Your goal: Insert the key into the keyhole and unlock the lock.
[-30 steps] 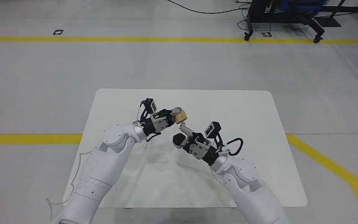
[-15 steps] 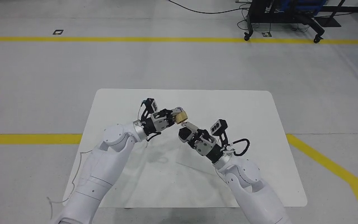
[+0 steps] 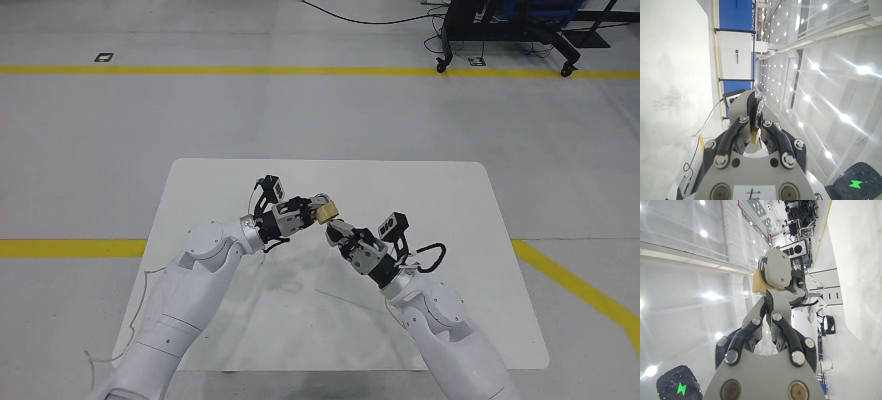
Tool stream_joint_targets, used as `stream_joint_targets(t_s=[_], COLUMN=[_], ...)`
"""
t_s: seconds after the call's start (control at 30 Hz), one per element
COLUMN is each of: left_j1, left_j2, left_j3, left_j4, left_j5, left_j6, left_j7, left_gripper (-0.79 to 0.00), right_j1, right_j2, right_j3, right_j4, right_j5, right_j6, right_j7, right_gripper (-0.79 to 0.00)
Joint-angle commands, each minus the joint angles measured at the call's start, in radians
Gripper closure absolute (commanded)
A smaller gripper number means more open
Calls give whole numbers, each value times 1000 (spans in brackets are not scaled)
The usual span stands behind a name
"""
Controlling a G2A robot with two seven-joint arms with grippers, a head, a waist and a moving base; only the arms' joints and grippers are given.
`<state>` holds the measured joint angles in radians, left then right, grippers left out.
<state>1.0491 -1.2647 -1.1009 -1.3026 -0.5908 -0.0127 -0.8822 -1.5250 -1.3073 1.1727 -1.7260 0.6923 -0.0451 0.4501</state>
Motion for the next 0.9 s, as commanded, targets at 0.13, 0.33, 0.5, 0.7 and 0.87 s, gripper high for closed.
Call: stream_joint_targets(t_s=[0.13, 0.33, 0.5, 0.7, 0.87], left_j1=[-1, 6, 28, 49, 46], left_j2=[0, 4, 8, 8, 8], left_j3=[5, 8, 8, -2, 3], left_j4=[-4, -28, -69, -86, -82], left_j5=[14, 119, 238, 241, 296], left_j6=[-13, -78, -131, -151, -105], left_j7=[-2, 45, 131, 180, 233], left_gripper=[0, 0, 0, 0, 0], right_j1=[-4, 16, 39, 32, -4], right_j2=[-2, -7, -5, 0, 13], right_j3=[11, 40, 60, 73, 99], right_j4=[8, 65, 94, 70, 13], right_j5=[90, 409, 488, 465, 340], right_j6=[10, 157, 242, 260, 264], right_j7=[10, 124, 169, 159, 104], right_gripper=[0, 0, 0, -785, -785])
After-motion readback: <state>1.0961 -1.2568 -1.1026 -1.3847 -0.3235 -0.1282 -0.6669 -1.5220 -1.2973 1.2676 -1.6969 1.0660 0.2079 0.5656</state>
